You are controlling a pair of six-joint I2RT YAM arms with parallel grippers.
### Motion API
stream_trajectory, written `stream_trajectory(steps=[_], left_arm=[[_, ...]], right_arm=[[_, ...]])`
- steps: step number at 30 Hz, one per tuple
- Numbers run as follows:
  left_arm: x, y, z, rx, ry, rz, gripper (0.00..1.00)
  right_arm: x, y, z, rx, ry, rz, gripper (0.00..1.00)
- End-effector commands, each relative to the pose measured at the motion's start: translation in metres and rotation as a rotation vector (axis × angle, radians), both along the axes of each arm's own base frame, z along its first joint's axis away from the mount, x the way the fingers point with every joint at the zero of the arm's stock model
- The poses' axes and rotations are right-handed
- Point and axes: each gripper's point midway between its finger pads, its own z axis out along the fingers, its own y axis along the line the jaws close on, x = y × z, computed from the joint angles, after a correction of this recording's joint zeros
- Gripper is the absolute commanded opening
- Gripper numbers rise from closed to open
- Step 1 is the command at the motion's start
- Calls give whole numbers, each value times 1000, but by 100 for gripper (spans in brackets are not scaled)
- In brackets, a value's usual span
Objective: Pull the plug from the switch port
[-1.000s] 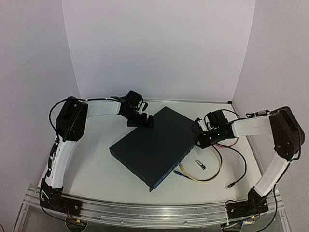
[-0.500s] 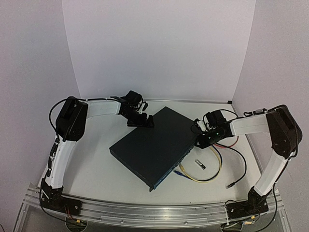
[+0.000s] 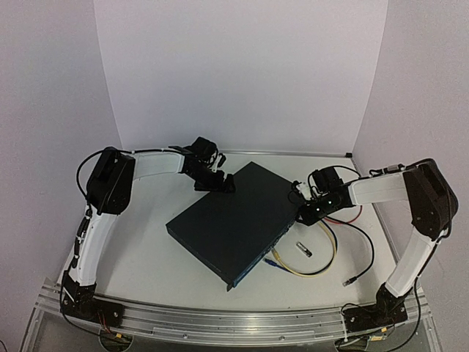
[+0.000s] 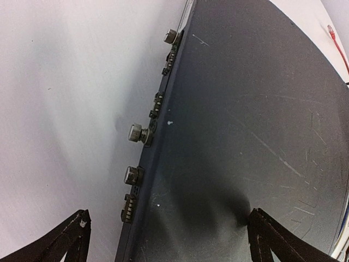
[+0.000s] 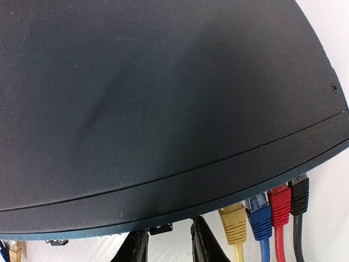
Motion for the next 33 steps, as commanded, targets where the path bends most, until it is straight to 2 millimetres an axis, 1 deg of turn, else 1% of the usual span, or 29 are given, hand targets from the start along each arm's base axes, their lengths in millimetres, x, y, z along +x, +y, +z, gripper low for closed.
stream_trajectory(steps=[1,5,12,17,26,33], left_arm=[[-15,28,-61,167,98,8,100],[-15,28,-62,168,102,9,100],[-16,29,-62,172,103,7,100],[-17,29,-64,177,105,4,100],[-19,30,-67,182,113,-3,100],[-21,32,-68,185,116,-5,100]], right_arm=[[20,13,17,20,-85,59,22],[21,15,21,18,-99,76,18],[19,11,19,-32,-117,81,17],[20,9,22,-84,-151,84,17],[20,12,31,-104,-185,89,16],[19,17,34,-123,-207,106,13]])
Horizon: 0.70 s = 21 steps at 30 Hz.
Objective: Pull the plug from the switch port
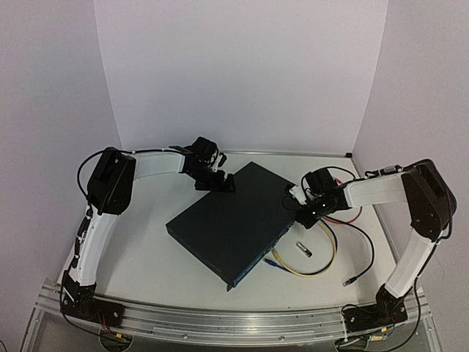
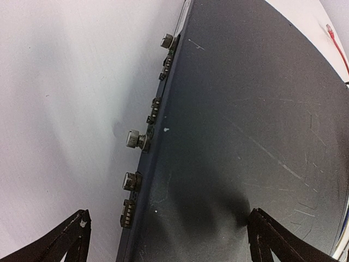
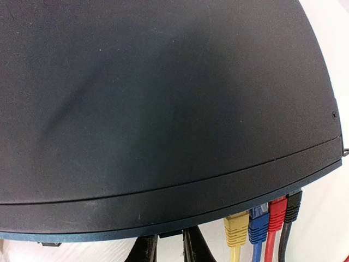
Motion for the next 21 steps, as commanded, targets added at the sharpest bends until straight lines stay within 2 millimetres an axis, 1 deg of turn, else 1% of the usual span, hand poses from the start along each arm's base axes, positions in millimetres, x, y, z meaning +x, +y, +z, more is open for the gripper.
stream_trajectory(steps=[1,7,13,15,17,19,21], left_arm=[[-24,33,-68,185,128,7,100],[-24,34,-69,187,130,6,100],[-26,39,-78,212,139,12,99],[-28,40,-82,219,148,16,100],[-30,41,-85,221,156,17,99],[-32,43,-88,224,162,18,100],[-32,43,-89,225,164,18,100]], right_arm=[[21,13,35,34,-126,9,12],[26,9,35,-7,-152,-5,8],[25,1,31,-31,-161,-33,4],[27,-4,31,10,-148,-114,3],[25,-7,30,89,-112,-199,2],[22,-8,28,163,-88,-243,2],[21,-11,25,200,-87,-260,2]])
